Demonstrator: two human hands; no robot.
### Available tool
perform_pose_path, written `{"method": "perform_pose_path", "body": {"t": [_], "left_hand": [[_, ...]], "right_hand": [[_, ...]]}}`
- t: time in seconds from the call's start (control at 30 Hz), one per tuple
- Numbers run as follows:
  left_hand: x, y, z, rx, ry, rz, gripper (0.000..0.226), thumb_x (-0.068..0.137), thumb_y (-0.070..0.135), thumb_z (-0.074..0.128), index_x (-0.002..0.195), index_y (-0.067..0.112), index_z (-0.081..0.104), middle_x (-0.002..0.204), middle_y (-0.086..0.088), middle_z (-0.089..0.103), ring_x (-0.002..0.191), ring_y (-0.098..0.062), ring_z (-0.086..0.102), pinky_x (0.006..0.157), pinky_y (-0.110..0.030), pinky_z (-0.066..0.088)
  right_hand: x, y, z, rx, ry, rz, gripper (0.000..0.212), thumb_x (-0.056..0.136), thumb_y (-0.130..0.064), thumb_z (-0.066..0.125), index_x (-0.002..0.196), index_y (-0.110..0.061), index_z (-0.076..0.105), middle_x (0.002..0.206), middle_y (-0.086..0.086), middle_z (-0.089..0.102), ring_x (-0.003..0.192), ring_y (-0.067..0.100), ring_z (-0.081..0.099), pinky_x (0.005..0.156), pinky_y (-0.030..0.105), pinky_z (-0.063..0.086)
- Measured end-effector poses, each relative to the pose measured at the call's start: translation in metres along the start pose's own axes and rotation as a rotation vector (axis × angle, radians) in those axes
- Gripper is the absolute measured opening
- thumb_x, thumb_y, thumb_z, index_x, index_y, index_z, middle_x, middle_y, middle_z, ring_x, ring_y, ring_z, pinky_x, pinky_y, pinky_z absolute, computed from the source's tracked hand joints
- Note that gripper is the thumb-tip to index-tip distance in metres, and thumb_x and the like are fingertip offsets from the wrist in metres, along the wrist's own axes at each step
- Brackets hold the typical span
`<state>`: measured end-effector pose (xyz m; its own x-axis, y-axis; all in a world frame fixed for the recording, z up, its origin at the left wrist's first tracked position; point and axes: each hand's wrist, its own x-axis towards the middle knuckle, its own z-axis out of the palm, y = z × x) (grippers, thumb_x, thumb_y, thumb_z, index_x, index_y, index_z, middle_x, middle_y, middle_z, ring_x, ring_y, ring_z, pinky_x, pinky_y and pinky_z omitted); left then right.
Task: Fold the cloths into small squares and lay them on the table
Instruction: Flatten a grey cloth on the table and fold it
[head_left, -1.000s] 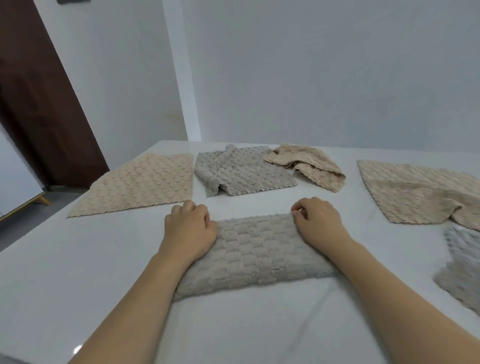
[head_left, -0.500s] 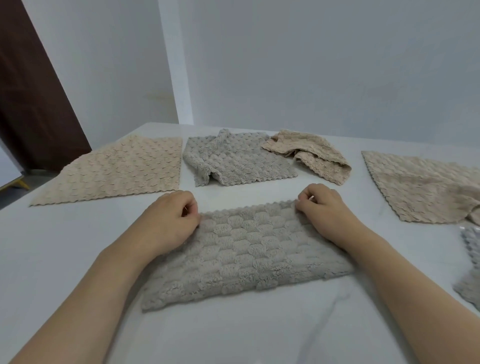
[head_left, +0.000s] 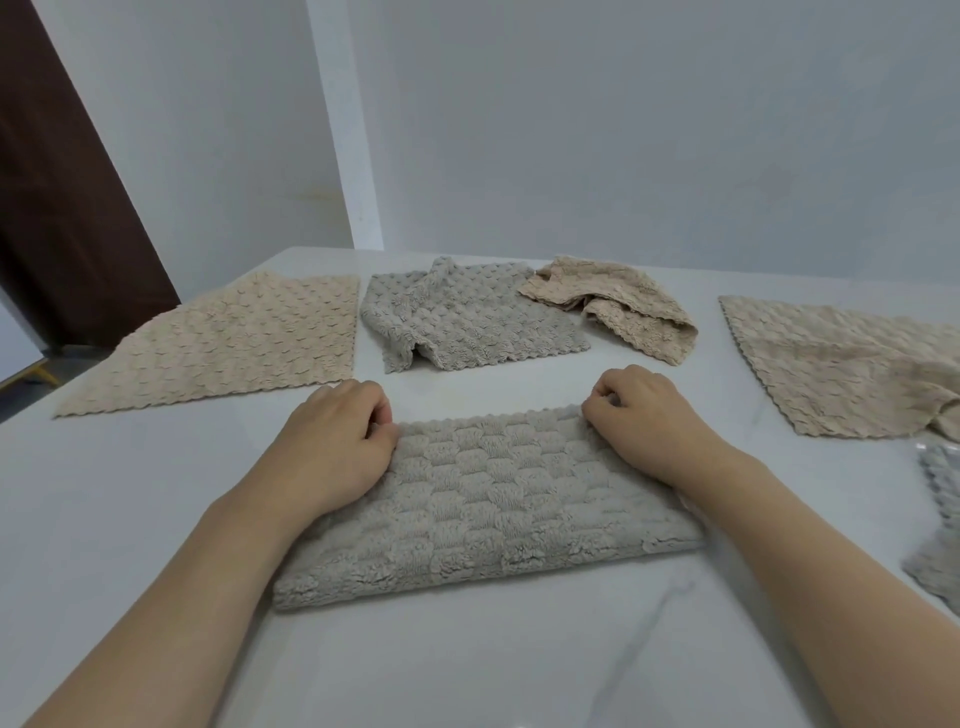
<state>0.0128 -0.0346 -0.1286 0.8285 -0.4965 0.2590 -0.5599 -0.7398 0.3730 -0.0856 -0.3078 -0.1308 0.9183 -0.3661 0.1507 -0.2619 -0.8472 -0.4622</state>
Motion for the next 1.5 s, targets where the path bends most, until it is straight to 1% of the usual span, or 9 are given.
{"method": "perform_pose_path", "body": {"t": [0.13,0.33,0.47,0.57,0.67,0.8,0.93,1.1,1.5], "left_hand": [[-0.003,0.006,-0.003,-0.071,0.012,-0.002,0.011,0.098,0.027,0.048,0.09,0.022,0.043,0.076,0.003,0.058,0.073,-0.013,0.051,0.061,-0.031,0.037],[-0.003,0.004,0.002,-0.009,-0.056,-0.004,0.015,0.1,0.033,0.043,0.094,0.022,0.051,0.086,0.008,0.057,0.086,-0.016,0.051,0.07,-0.033,0.035],[0.0,0.002,0.007,0.062,-0.069,-0.019,0.02,0.101,0.034,0.04,0.091,0.02,0.049,0.091,0.004,0.055,0.091,-0.021,0.048,0.076,-0.035,0.035],[0.002,0.003,0.011,0.166,-0.085,-0.045,0.02,0.101,0.036,0.038,0.094,0.021,0.047,0.097,0.003,0.053,0.093,-0.022,0.045,0.078,-0.035,0.032],[0.001,0.011,0.005,0.247,-0.066,-0.099,0.021,0.101,0.037,0.037,0.104,0.023,0.052,0.11,0.001,0.049,0.107,-0.023,0.042,0.09,-0.038,0.031],[-0.017,0.05,-0.015,0.09,0.279,0.086,0.036,0.094,0.031,0.031,0.112,0.014,0.058,0.121,-0.003,0.054,0.113,-0.024,0.045,0.102,-0.04,0.032],[-0.029,0.09,-0.003,0.15,0.074,0.15,0.046,0.099,0.026,0.037,0.142,0.011,0.041,0.153,-0.006,0.035,0.139,-0.022,0.03,0.116,-0.036,0.02],[-0.041,0.083,0.033,0.203,-0.193,0.007,0.057,0.104,0.04,0.019,0.156,0.019,0.013,0.164,0.003,0.008,0.15,-0.019,0.004,0.121,-0.041,0.001],[-0.046,0.061,0.026,0.24,-0.246,-0.025,0.06,0.103,0.046,0.013,0.157,0.021,0.003,0.165,0.005,-0.001,0.15,-0.014,-0.004,0.121,-0.037,-0.005]], "right_hand": [[-0.005,-0.009,-0.011,0.205,-0.035,-0.005,0.016,0.093,-0.026,0.043,0.087,-0.013,0.052,0.083,0.0,0.056,0.074,0.017,0.049,0.063,0.033,0.037],[-0.001,-0.001,-0.008,0.394,-0.035,0.03,0.014,0.091,-0.015,0.053,0.1,-0.026,0.058,0.078,-0.004,0.06,0.062,0.01,0.054,0.055,0.027,0.041],[0.004,0.008,-0.006,0.447,0.05,0.056,0.009,0.092,-0.016,0.059,0.092,-0.022,0.067,0.064,-0.009,0.057,0.051,0.003,0.05,0.051,0.02,0.04],[0.005,0.006,-0.004,0.338,0.093,0.035,0.011,0.091,-0.014,0.06,0.09,-0.022,0.068,0.076,-0.004,0.062,0.065,0.008,0.055,0.058,0.021,0.04],[0.0,-0.003,-0.009,0.012,0.087,-0.02,0.02,0.093,-0.018,0.056,0.112,-0.018,0.065,0.11,0.002,0.063,0.1,0.017,0.057,0.084,0.027,0.043],[-0.021,-0.032,-0.018,-0.063,0.098,-0.125,0.036,0.1,-0.019,0.041,0.133,-0.012,0.053,0.137,0.004,0.053,0.127,0.022,0.046,0.107,0.034,0.032],[-0.043,-0.058,0.007,-0.233,-0.093,-0.199,0.04,0.102,-0.028,0.027,0.13,-0.01,0.048,0.143,0.009,0.044,0.136,0.026,0.035,0.114,0.041,0.021],[-0.055,-0.053,0.025,-0.264,-0.176,-0.131,0.055,0.104,-0.039,0.014,0.154,-0.019,0.014,0.162,0.0,0.007,0.149,0.016,0.002,0.12,0.039,-0.001],[-0.051,-0.043,0.025,-0.285,-0.217,-0.107,0.056,0.102,-0.045,0.009,0.155,-0.027,0.005,0.163,-0.005,-0.001,0.149,0.013,-0.005,0.12,0.036,-0.005]]}}
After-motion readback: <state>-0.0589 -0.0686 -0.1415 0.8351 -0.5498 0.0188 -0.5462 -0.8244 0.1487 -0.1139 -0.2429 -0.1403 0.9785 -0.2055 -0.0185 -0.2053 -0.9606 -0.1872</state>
